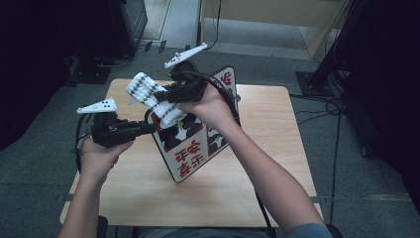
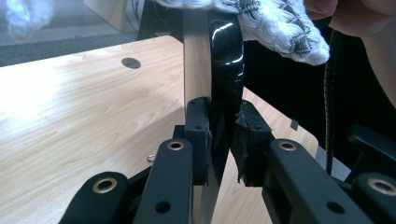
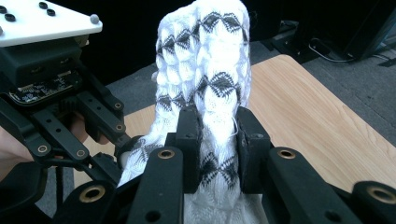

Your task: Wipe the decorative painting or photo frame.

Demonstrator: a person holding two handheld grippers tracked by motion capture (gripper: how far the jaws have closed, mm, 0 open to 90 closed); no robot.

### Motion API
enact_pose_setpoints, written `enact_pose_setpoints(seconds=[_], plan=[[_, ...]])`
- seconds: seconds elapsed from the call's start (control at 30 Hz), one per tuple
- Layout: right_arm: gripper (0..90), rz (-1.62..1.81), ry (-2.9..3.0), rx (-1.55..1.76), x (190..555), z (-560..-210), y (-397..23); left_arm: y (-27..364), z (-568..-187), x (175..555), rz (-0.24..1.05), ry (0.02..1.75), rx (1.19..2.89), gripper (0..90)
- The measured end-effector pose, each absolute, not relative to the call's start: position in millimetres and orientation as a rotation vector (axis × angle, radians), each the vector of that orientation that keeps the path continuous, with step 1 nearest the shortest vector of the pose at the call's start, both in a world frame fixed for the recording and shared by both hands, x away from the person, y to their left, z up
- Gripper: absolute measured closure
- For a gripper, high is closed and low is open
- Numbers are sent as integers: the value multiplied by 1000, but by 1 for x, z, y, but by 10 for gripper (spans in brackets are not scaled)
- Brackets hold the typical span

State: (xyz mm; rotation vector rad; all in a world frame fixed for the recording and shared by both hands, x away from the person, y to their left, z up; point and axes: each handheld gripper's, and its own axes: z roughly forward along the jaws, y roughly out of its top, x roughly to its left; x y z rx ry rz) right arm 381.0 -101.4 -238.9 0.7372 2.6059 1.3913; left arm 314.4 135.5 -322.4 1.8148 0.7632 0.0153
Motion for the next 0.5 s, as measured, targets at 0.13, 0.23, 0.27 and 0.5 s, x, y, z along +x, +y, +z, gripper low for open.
enact_pose_setpoints(seconds=[0.13, 0.23, 0.27, 0.5], plan=[[758, 1418, 2609, 737, 383, -240, -104, 136, -322, 314, 15, 763, 1815, 778], [758, 1424, 2602, 737, 384, -241, -107, 136, -323, 314, 14, 762, 1813, 779], [758, 1425, 2602, 742, 384, -241, -107, 136, -323, 314, 14, 762, 1814, 779], [757, 1418, 2584, 758, 388, -241, -114, 136, -323, 314, 16, 763, 1815, 780]])
